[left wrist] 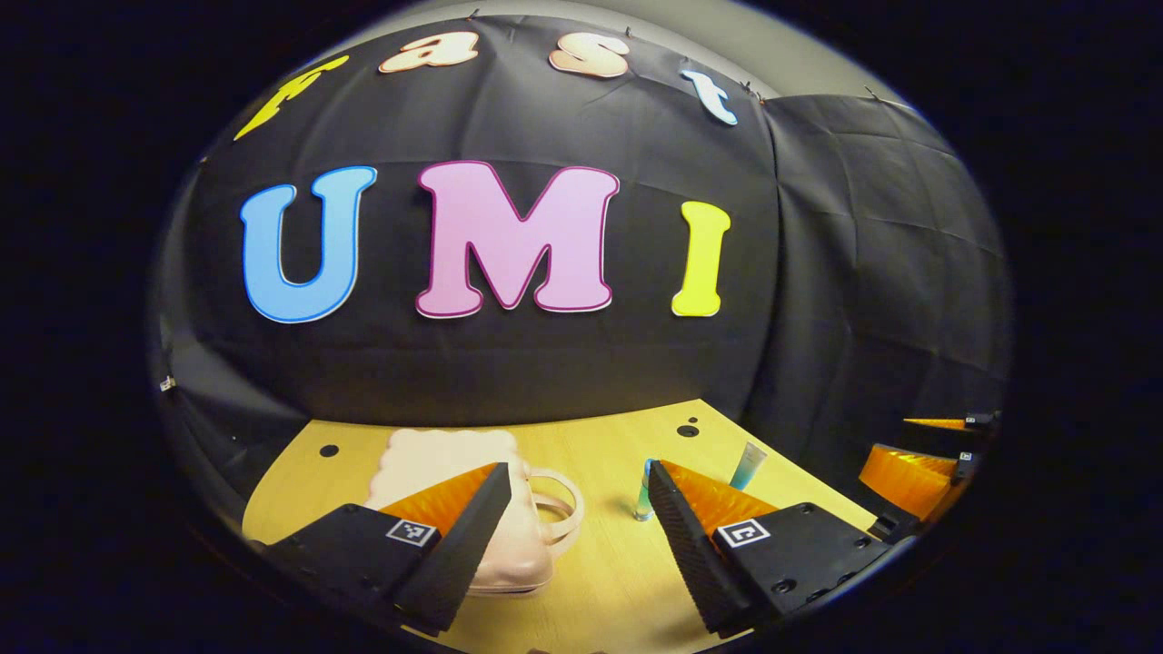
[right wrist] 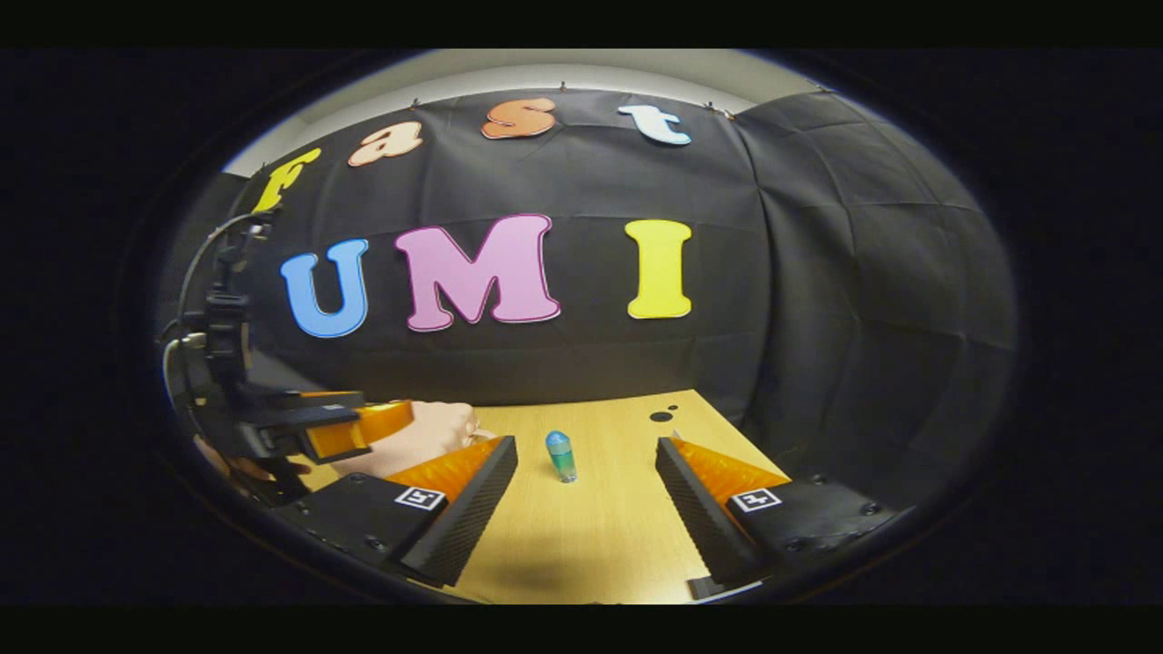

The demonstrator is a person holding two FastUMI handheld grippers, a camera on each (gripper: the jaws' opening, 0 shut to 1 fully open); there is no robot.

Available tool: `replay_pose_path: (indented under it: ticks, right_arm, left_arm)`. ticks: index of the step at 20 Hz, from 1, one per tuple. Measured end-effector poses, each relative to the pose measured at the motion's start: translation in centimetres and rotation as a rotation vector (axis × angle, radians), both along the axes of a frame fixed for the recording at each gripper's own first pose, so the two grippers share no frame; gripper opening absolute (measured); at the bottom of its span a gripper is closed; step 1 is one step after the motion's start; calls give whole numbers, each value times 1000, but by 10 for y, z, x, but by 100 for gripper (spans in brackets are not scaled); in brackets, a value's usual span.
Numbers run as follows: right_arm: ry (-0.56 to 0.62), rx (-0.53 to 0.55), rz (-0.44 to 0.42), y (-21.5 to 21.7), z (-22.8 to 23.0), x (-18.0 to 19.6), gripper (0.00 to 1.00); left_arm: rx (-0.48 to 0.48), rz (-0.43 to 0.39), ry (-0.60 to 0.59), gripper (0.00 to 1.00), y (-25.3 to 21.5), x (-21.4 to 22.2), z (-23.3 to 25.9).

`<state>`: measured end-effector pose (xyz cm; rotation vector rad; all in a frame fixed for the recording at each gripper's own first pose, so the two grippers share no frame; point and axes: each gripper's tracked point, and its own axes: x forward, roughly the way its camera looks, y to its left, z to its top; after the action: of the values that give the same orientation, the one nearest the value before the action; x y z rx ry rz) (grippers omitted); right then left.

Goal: First open the suitcase, pack the skin care products into it, and then close the suitcase.

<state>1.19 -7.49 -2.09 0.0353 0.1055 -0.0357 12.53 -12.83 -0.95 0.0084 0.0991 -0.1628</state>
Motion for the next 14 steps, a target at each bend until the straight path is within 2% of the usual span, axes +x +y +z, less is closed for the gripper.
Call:
replay_pose_path:
  ticks: [3,6,8,10,11,12,14]
  right_arm:
    - [-5,-46,14,-12,3,19,97]
    - [-6,-47,20,-24,4,43,98]
    - [1,-42,16,-33,2,56,98]
    - [12,-50,13,-42,-4,69,98]
    - [22,-56,5,-48,-8,74,93]
    - [31,-59,-3,-53,-11,78,98]
    - [51,-45,-14,-59,-18,85,98]
  left_arm:
    - [-15,-8,58,96,-20,46,-14]
    - [-34,7,143,96,-30,92,-41]
    - [-7,22,196,96,-33,117,-61]
    - [-8,30,236,97,-38,137,-75]
    - [-3,45,257,96,-39,145,-84]
    - [8,66,279,96,-39,153,-91]
    - [26,104,327,96,-37,163,-107]
